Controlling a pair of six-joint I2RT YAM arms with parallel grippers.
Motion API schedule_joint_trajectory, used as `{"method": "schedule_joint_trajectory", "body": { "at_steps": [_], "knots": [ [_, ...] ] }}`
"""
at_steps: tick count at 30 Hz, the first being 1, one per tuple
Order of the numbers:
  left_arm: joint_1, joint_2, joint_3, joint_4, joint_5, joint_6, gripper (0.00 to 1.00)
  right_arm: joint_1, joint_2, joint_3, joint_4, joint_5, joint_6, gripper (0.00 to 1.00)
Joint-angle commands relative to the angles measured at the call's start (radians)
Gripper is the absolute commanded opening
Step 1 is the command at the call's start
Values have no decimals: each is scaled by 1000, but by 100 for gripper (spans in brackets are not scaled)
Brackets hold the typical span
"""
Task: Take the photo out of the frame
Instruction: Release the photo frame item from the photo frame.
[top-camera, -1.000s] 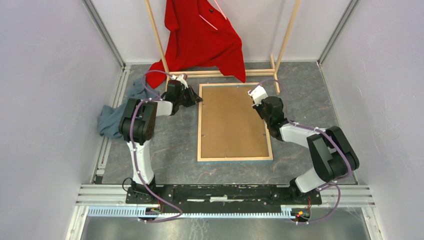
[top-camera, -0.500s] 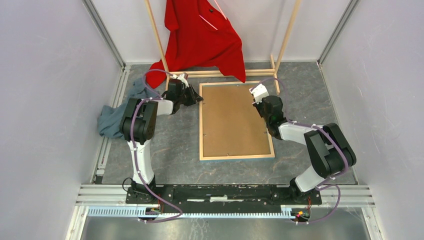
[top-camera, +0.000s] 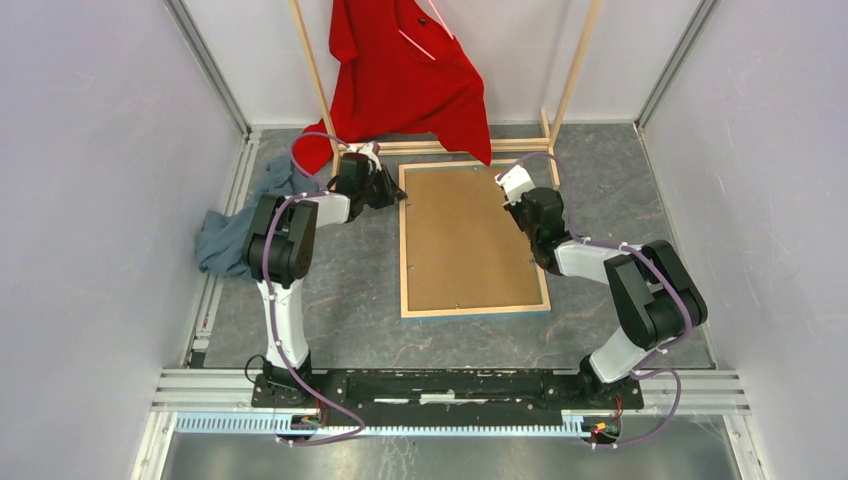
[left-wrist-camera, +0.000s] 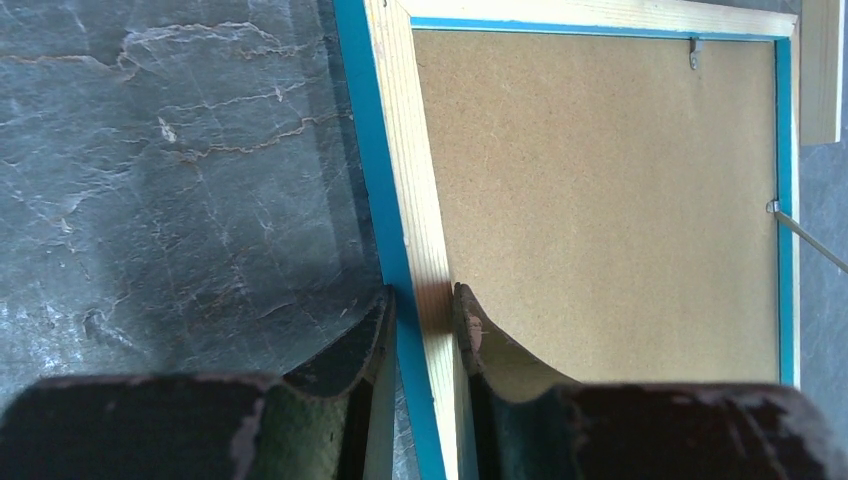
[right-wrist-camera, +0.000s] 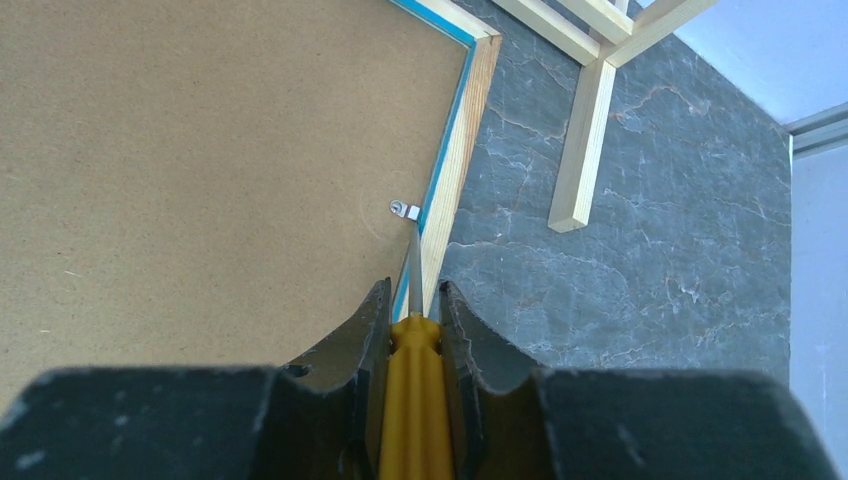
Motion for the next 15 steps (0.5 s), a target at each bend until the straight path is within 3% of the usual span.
{"method": "schedule_joint_trajectory", "body": {
  "at_steps": [1,7,15],
  "knots": [
    [-19,62,-8,-164,-61,91,2,9,-16,9,103,-35,-55,0],
    [-21,68,-5,-174,-77,88,2,10,-59,53,10,-87,-67,0],
    [-21,78,-3,-178,-74,88,2,24,-20,61,28,-38,-99,0]
  ]
}}
